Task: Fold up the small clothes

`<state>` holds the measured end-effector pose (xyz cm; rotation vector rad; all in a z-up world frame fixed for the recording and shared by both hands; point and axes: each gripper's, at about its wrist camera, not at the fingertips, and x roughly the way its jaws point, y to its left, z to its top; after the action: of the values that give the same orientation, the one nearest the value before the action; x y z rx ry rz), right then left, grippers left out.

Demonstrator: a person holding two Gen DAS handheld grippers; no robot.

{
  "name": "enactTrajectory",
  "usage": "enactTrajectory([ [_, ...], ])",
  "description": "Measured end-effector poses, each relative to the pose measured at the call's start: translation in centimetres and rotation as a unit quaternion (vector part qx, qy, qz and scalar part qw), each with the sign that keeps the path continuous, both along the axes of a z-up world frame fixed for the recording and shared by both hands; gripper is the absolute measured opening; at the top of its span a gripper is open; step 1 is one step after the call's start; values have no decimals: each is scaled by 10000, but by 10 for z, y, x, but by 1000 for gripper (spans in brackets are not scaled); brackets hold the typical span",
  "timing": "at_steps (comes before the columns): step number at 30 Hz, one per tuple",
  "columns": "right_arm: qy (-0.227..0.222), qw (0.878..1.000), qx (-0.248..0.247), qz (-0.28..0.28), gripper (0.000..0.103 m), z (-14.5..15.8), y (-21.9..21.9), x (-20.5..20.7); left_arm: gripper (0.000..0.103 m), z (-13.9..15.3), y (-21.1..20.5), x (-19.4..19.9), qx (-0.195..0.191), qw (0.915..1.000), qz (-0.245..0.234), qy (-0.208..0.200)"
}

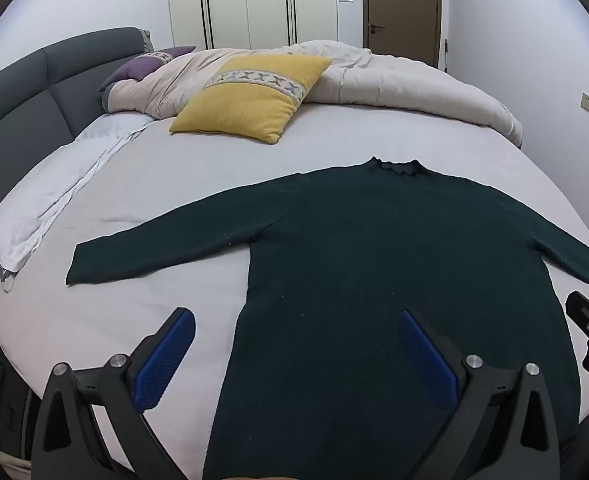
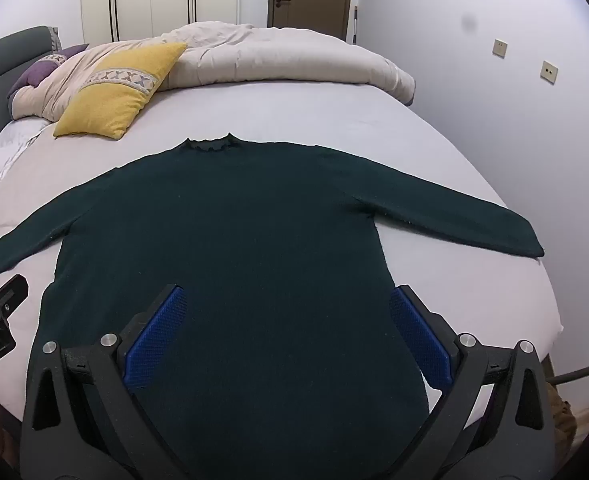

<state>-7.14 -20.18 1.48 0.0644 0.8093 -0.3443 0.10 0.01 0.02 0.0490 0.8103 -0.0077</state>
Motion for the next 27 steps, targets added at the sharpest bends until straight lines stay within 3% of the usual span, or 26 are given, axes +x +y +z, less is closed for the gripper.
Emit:
enactTrajectory([
  [27, 3, 10000, 50, 2, 103, -1, 1, 1, 103, 0, -3, -2, 11, 10000, 12, -86],
])
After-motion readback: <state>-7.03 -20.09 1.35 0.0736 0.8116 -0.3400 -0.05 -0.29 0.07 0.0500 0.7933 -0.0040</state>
